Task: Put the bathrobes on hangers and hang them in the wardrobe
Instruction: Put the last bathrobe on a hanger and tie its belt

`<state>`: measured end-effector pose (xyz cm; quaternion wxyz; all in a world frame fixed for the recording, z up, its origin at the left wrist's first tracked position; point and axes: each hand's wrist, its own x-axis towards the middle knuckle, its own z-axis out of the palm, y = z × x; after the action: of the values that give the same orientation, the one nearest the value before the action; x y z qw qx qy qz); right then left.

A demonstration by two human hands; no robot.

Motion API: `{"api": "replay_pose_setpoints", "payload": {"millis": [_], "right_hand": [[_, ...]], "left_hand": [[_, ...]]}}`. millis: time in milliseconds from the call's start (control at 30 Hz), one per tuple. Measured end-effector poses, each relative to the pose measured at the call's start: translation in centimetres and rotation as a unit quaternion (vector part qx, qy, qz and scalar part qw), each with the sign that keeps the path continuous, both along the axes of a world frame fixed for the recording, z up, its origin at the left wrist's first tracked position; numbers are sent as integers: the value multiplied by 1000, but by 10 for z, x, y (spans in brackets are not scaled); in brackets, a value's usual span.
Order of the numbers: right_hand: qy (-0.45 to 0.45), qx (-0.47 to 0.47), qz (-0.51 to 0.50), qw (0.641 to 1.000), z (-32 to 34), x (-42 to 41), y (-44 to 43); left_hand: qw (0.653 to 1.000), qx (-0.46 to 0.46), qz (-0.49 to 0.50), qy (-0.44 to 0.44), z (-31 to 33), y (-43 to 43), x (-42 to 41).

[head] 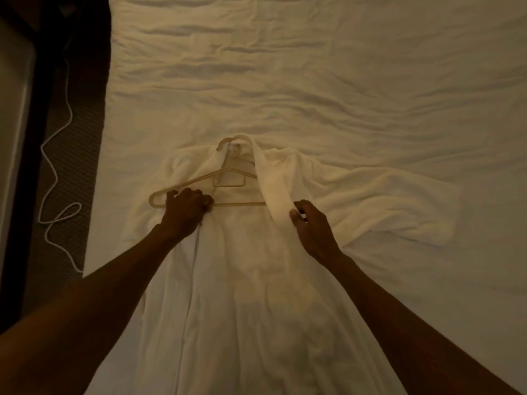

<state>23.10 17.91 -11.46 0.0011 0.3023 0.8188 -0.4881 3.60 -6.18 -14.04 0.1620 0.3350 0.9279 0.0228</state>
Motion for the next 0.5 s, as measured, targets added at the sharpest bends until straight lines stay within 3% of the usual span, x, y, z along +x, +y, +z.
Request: {"api": "replay_pose_setpoints", "payload": {"millis": [133,233,367,500], "right_hand": [[4,-8,-2,1000,-1,-3,-13],[5,-3,-21,1000,4,-5,-6],[51,-37,8,998,21,-1,-6],[27,-18,52,998,12,-1,-9]], "left_hand": [[992,93,-4,-82,0,37,9],[988,102,4,-115,-10,53,16],[990,80,24,-113,-25,32,16],[984,136,34,-106,-22,36,18]]}}
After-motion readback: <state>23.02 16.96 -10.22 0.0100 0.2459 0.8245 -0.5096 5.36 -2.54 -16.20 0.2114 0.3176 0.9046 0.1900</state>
